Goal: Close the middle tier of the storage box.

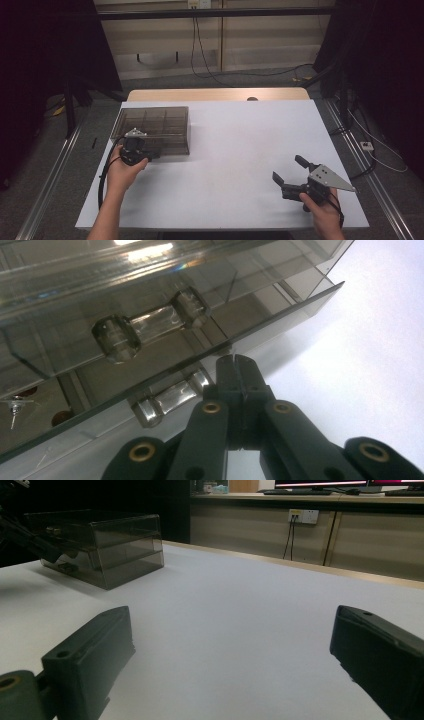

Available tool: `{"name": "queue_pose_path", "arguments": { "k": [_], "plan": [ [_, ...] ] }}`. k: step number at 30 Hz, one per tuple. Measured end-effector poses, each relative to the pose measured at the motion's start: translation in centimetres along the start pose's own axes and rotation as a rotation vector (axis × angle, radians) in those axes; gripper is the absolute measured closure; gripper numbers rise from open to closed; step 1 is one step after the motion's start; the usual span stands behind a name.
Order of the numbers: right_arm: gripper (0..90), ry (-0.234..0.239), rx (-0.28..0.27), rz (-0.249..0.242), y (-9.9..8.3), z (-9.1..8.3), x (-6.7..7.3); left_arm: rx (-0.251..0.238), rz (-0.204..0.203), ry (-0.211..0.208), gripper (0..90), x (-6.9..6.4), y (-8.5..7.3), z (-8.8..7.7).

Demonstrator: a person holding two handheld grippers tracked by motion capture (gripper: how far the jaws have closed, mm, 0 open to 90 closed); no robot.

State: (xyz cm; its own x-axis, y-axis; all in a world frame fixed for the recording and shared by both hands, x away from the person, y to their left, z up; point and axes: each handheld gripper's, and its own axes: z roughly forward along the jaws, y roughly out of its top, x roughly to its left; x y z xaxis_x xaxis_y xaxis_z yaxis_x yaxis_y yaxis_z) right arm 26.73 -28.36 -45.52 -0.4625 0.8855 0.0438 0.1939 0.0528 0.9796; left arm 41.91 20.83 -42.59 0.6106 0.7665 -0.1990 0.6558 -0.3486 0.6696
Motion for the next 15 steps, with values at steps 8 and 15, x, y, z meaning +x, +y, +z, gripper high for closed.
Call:
{"name": "queue_pose_path", "arguments": {
  "k": [8, 15],
  "plan": [
    [3.2, 0.001, 0.001, 0.001, -0.01, 0.0, -0.04, -0.001, -0.004, 0.0, 90.0, 0.09, 0.11, 0.1],
    [3.2, 0.001, 0.001, 0.001, -0.01, 0.0, -0.02, 0.0, -0.003, 0.006, 90.0, 0.16, 0.24, 0.2]
  ]
}}
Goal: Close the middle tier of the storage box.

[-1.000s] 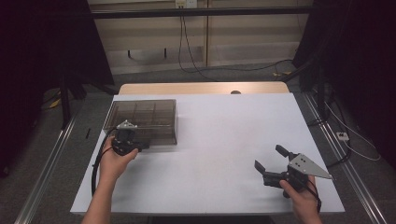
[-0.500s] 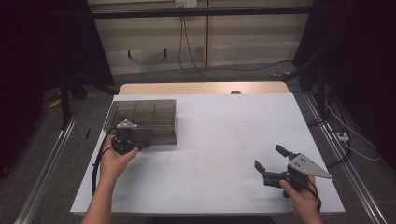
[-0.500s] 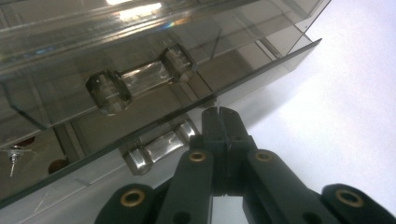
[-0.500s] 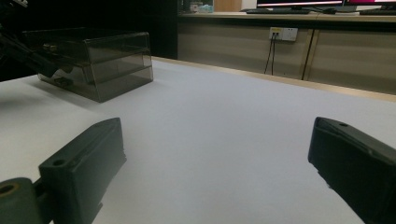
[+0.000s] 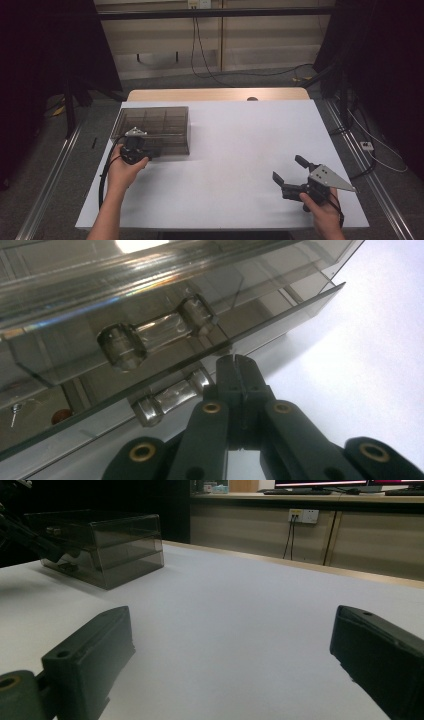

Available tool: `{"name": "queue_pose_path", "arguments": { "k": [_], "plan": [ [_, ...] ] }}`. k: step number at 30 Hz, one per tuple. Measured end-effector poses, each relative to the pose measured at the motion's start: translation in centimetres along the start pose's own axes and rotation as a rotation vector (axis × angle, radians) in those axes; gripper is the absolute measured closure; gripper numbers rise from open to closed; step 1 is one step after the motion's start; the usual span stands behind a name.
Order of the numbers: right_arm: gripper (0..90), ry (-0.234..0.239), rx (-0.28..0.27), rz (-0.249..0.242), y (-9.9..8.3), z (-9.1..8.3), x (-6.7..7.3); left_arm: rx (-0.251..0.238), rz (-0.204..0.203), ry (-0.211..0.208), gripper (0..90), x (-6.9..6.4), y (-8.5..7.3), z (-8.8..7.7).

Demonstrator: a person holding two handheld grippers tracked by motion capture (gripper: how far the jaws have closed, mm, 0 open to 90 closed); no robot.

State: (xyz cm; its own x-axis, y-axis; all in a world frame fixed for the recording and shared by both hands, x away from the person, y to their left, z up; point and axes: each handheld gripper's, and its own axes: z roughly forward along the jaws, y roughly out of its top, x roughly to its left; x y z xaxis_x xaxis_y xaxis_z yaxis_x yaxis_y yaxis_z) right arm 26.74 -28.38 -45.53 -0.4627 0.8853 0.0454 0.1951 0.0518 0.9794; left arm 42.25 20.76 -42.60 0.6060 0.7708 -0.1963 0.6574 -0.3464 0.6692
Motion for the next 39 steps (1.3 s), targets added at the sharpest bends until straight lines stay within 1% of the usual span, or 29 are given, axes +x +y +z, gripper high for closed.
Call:
{"name": "queue_pose_path", "arguments": {
  "k": [4, 5, 6, 7, 11, 12, 13, 16, 19, 20, 23, 25, 26, 27, 28, 29, 30, 31, 33, 34, 37, 38, 39],
  "plan": [
    [3.2, 0.0, 0.0, 0.0, 0.0, 0.0, 0.0, 0.0, 0.006, 0.006, 90.0, 0.0, 0.2, 0.1],
    [3.2, 0.0, 0.0, -0.001, 0.0, 0.0, 0.0, 0.011, 0.008, -0.008, 90.0, 0.1, 0.2, 0.0],
    [3.2, 0.0, 0.0, -0.001, 0.0, 0.0, 0.0, -0.003, 0.001, 0.006, 90.0, 0.1, 0.2, 0.1],
    [3.2, 0.0, 0.0, -0.001, 0.0, 0.0, 0.0, -0.009, -0.004, 0.009, 90.0, 0.1, 0.2, 0.2],
    [3.2, -0.001, -0.001, 0.002, 0.0, -0.1, -0.1, -0.011, -0.008, 0.019, 90.0, 0.1, 0.3, 0.4],
    [3.2, -0.001, -0.001, 0.003, 0.0, -0.1, -0.1, -0.016, -0.005, 0.026, 90.0, 0.1, 0.3, 0.5],
    [3.2, -0.001, -0.002, 0.003, 0.0, -0.1, -0.1, -0.004, 0.01, 0.028, 90.0, 0.2, 0.3, 0.5],
    [3.2, 0.001, -0.003, 0.001, 0.0, -0.2, -0.2, -0.013, 0.0, 0.031, 90.0, 0.2, 0.5, 0.7],
    [3.2, 0.002, -0.002, 0.004, 0.0, -0.2, -0.2, -0.008, 0.008, 0.037, 90.0, 0.0, 0.5, 0.7],
    [3.2, -0.001, -0.002, 0.009, 0.0, -0.2, -0.2, -0.004, 0.02, 0.04, 90.0, 0.1, 0.5, 0.6],
    [3.2, -0.002, 0.0, 0.007, 0.0, -0.2, -0.3, -0.017, 0.013, 0.04, 90.0, 0.0, 0.4, 0.7],
    [3.2, -0.003, -0.005, 0.005, 0.1, -0.1, -0.2, -0.025, 0.007, 0.031, 90.0, 0.0, 0.3, 0.4],
    [3.2, 0.0, -0.006, 0.002, 0.1, -0.1, -0.2, -0.031, -0.003, 0.02, 89.1, -0.1, 0.2, 0.4],
    [3.2, 0.002, -0.004, 0.005, 0.1, 0.0, -0.1, -0.024, 0.012, 0.018, 87.6, -0.2, 0.1, 0.2],
    [3.2, 0.005, -0.001, 0.002, 0.0, 0.0, -0.1, -0.027, -0.002, 0.011, 87.0, -0.4, -0.1, 0.0],
    [3.2, 0.006, 0.002, 0.003, 0.0, 0.1, -0.1, -0.024, 0.002, 0.003, 86.2, -0.4, -0.2, -0.2],
    [3.2, 0.01, 0.002, 0.002, 0.0, 0.1, -0.1, -0.033, -0.003, -0.015, 84.8, -0.5, -0.3, -0.5],
    [3.2, 0.011, 0.0, 0.002, 0.1, 0.2, -0.1, -0.031, 0.006, -0.022, 82.9, -0.6, -0.5, -0.7],
    [3.2, 0.014, 0.0, 0.0, 0.1, 0.2, -0.2, -0.034, 0.009, -0.037, 80.8, -0.9, -1.0, -1.1],
    [3.2, 0.012, 0.0, 0.005, 0.0, 0.3, -0.2, -0.04, 0.008, -0.051, 79.5, -1.1, -1.3, -1.2],
    [3.2, 0.017, 0.004, 0.004, 0.0, 0.3, -0.1, -0.036, 0.008, -0.059, 74.3, -1.3, -1.9, -1.3],
    [3.2, 0.017, 0.004, 0.003, 0.1, 0.3, -0.1, -0.036, 0.012, -0.07, 73.3, -1.3, -2.2, -1.4],
    [3.2, 0.019, 0.003, 0.001, 0.1, 0.3, 0.0, -0.047, 0.01, -0.076, 71.5, -1.4, -2.4, -1.4]
  ]
}}
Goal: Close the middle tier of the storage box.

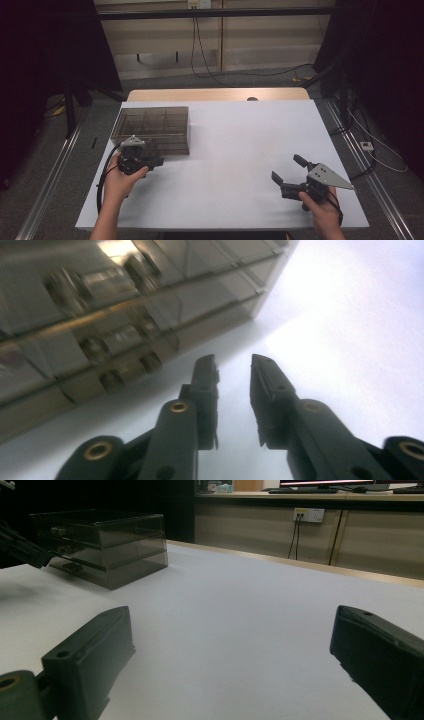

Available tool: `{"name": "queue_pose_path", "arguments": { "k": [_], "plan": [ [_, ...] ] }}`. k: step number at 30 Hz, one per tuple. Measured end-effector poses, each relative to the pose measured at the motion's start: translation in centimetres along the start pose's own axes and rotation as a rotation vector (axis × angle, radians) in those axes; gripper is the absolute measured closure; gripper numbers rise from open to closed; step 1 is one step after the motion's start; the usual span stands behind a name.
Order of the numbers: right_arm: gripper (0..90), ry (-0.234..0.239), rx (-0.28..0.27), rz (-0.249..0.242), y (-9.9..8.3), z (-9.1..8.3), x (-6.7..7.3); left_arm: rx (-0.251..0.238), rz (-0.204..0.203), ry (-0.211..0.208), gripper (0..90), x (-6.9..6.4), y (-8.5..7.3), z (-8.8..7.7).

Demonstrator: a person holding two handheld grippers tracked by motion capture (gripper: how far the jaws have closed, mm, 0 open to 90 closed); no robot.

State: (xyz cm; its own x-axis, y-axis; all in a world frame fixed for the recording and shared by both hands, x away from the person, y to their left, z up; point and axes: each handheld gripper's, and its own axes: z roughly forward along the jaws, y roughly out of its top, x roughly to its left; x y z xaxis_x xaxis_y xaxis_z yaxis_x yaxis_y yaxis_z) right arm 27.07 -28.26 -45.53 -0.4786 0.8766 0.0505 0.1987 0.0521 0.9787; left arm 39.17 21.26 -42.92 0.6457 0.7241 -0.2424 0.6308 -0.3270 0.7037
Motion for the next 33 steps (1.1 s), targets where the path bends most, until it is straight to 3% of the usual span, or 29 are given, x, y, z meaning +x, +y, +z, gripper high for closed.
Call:
{"name": "queue_pose_path", "arguments": {
  "k": [8, 33],
  "plan": [
    [3.2, 0.0, 0.002, 0.007, 0.0, 0.0, 0.0, -0.021, -0.01, -0.031, 58.2, -0.5, -1.3, -0.8],
    [3.3, 0.003, 0.009, -0.004, -0.1, 0.0, 0.1, -0.003, 0.052, -0.053, 41.3, -2.0, -3.3, -1.6]
  ]
}}
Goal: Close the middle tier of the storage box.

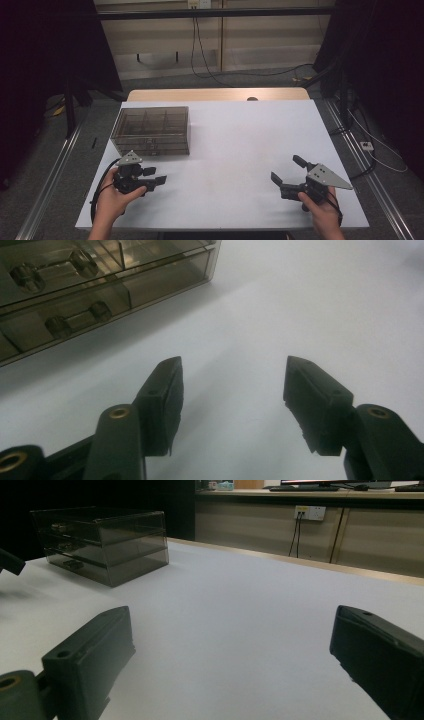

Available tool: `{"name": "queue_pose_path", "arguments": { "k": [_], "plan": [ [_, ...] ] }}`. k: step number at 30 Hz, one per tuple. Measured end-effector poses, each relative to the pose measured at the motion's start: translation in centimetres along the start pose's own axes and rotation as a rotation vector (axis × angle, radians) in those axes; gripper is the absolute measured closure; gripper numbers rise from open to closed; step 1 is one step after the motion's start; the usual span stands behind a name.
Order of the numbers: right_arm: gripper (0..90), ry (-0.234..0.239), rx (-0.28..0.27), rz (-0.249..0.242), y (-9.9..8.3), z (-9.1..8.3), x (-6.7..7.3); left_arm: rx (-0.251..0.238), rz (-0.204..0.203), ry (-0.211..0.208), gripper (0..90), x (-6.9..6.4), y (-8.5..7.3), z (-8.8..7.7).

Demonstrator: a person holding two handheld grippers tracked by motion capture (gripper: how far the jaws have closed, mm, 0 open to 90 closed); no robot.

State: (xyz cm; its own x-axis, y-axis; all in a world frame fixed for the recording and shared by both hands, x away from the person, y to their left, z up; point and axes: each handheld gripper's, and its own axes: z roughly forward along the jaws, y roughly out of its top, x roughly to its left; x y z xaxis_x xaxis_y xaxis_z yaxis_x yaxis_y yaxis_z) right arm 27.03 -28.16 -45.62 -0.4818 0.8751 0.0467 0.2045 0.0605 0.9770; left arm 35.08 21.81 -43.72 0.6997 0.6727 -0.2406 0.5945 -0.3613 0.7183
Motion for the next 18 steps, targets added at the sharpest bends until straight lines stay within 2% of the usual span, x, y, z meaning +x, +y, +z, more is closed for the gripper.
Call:
{"name": "queue_pose_path", "arguments": {
  "k": [6, 12, 18],
  "plan": [
    [3.3, 0.0, 0.0, -0.003, -0.02, 0.02, -0.05, -0.007, 0.02, 0.005, 35.8, 0.02, -0.4, -0.27],
    [3.3, 0.001, 0.0, -0.001, 0.0, 0.0, 0.05, -0.027, 0.01, 0.011, 31.2, 0.18, -0.66, -0.41],
    [3.3, 0.004, 0.0, -0.003, 0.0, 0.06, 0.1, -0.021, 0.009, 0.024, 24.8, 0.36, -0.91, -0.25]
  ]
}}
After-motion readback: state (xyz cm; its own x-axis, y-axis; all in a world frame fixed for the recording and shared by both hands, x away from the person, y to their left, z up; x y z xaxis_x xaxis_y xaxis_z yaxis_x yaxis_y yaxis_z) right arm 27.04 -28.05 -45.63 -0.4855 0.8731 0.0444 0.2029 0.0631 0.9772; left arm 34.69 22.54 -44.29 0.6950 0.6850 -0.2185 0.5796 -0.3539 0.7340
